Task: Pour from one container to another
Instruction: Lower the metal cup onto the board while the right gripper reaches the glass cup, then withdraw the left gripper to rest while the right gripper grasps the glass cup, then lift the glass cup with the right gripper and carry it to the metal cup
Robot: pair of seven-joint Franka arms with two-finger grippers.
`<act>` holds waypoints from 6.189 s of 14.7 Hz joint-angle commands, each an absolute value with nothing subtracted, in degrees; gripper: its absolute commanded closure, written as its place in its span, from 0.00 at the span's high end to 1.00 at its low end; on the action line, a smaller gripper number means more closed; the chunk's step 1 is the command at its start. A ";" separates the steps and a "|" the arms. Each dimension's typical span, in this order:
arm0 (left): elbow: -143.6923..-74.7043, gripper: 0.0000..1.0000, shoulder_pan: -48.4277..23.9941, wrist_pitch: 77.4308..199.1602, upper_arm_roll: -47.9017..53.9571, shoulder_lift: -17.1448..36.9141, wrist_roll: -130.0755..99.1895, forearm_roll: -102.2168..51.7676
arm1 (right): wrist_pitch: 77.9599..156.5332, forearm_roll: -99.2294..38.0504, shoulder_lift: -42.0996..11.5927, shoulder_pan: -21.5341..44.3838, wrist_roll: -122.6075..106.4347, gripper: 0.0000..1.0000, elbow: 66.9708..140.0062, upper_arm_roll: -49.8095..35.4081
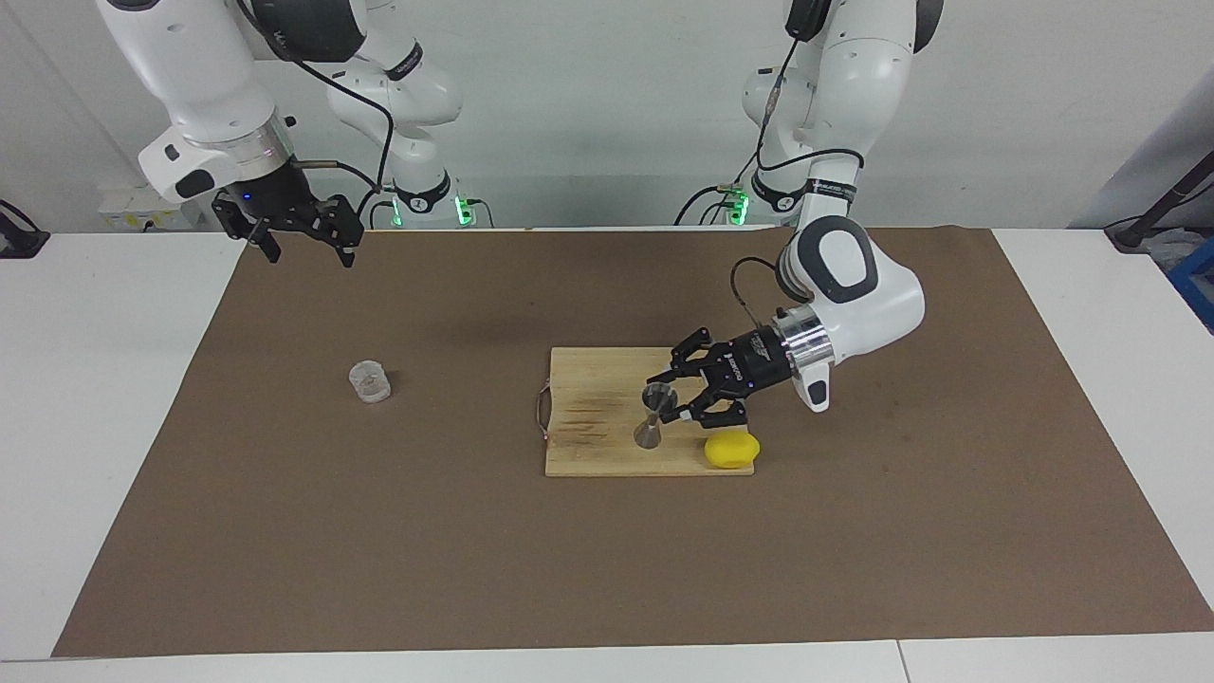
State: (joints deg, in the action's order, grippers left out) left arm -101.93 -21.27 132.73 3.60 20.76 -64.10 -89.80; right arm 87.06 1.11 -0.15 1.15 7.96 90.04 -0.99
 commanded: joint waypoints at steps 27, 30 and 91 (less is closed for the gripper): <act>-105.64 0.81 -32.70 149.50 2.55 22.59 -63.90 -99.14 | 106.60 -15.81 -9.93 -10.72 58.71 1.00 103.61 -1.06; -105.64 1.00 -32.87 149.59 2.55 22.59 -63.98 -99.23 | 111.08 -20.02 -10.46 -12.91 58.62 1.00 108.53 -1.14; -91.14 1.00 2.28 85.61 6.42 0.09 -2.81 -0.09 | 115.04 -46.85 -13.01 -4.94 70.46 0.00 110.58 -1.23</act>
State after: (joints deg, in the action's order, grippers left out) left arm -91.33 1.12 85.66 5.14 -0.57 -3.28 -0.50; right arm 114.19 -47.38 -12.35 -7.27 65.44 113.62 -1.37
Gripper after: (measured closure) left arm 0.000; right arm 0.493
